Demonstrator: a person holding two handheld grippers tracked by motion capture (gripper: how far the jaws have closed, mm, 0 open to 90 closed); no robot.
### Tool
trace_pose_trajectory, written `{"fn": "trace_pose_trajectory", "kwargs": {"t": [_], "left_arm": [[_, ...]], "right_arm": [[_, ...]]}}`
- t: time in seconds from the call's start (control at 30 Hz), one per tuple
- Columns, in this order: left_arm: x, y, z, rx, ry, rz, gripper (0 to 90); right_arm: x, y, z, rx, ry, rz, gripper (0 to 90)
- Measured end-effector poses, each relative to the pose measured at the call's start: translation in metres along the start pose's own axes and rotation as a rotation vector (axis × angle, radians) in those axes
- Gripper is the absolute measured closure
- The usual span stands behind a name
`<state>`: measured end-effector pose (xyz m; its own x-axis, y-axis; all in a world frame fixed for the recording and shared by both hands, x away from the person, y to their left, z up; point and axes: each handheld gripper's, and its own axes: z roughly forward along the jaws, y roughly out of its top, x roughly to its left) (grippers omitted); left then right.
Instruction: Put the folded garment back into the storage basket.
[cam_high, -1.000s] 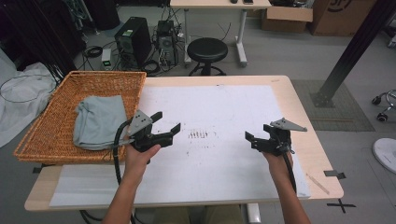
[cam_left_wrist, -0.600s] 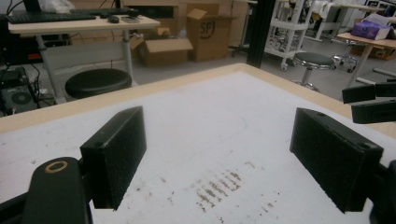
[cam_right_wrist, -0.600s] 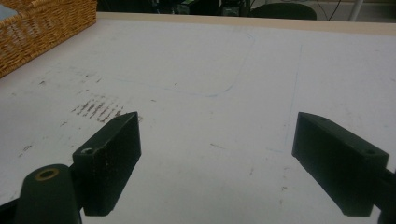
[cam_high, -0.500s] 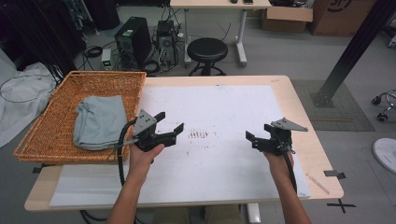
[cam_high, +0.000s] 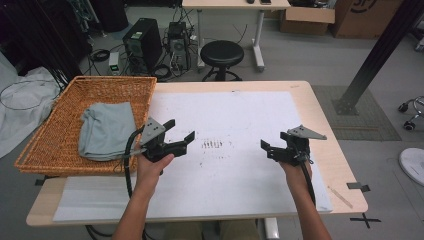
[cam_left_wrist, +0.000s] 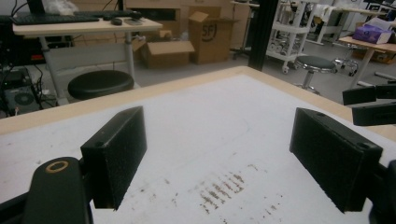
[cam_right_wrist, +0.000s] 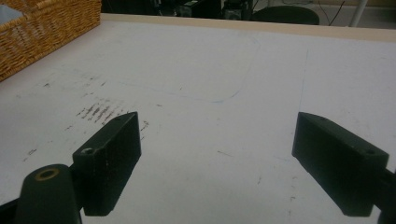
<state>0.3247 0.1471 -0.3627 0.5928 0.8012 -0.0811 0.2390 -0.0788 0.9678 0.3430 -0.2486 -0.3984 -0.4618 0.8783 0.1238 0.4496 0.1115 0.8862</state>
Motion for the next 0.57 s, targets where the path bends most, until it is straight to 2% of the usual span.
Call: {"fn": "trace_pose_trajectory", "kwargs": {"t": [0.57], "left_arm": [[-0.0024,0.0003,-0.0005,0.002,0.0,0.003,19.6]], "right_arm": [[-0.0009,-0.0002,-0.0034,-0.006,-0.001,-0.001,15.2]]}}
